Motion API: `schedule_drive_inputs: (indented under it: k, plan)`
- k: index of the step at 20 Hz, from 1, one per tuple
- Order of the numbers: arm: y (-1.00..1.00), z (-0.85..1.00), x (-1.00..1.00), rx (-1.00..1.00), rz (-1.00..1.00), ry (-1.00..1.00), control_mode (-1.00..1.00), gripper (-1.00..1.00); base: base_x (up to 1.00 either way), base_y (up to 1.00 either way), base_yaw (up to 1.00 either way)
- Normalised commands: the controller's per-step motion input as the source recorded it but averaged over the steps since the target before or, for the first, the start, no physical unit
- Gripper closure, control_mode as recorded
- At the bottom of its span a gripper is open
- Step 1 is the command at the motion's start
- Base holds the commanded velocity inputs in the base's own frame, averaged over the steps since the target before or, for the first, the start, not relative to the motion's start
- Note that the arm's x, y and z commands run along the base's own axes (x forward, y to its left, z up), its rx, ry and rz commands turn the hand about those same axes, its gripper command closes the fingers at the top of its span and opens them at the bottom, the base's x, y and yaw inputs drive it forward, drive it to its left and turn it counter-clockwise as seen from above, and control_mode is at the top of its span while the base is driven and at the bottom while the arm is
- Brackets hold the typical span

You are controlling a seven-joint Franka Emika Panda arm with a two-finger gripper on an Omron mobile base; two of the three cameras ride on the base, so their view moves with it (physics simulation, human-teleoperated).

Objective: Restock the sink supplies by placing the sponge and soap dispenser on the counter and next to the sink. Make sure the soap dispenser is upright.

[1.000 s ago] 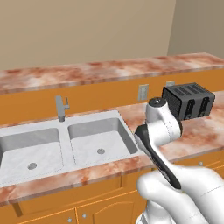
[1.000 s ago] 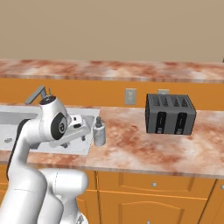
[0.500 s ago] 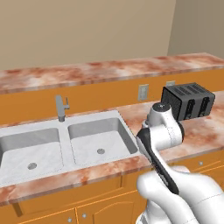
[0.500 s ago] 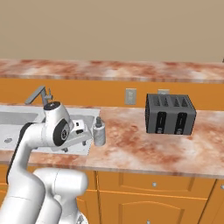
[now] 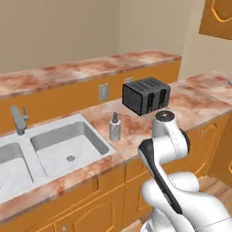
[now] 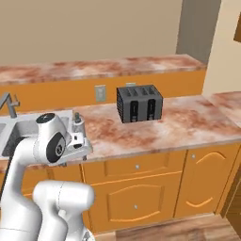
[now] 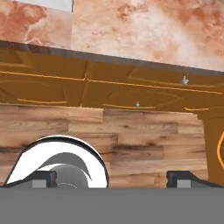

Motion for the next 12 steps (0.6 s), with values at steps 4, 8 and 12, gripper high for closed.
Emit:
schedule_drive_inputs:
  k: [4, 8, 12]
  plan:
    - [0.00, 0.00, 0.00, 0.00, 0.00, 0.00, 1.00, -1.00, -0.11, 0.14, -0.83]
    - [0.00, 0.00, 0.00, 0.00, 0.00, 0.00, 1.00, -1.00, 0.00, 0.10, -0.94]
    - [0.00, 0.00, 0.00, 0.00, 0.00, 0.00, 1.00, -1.00, 0.00, 0.01, -1.00]
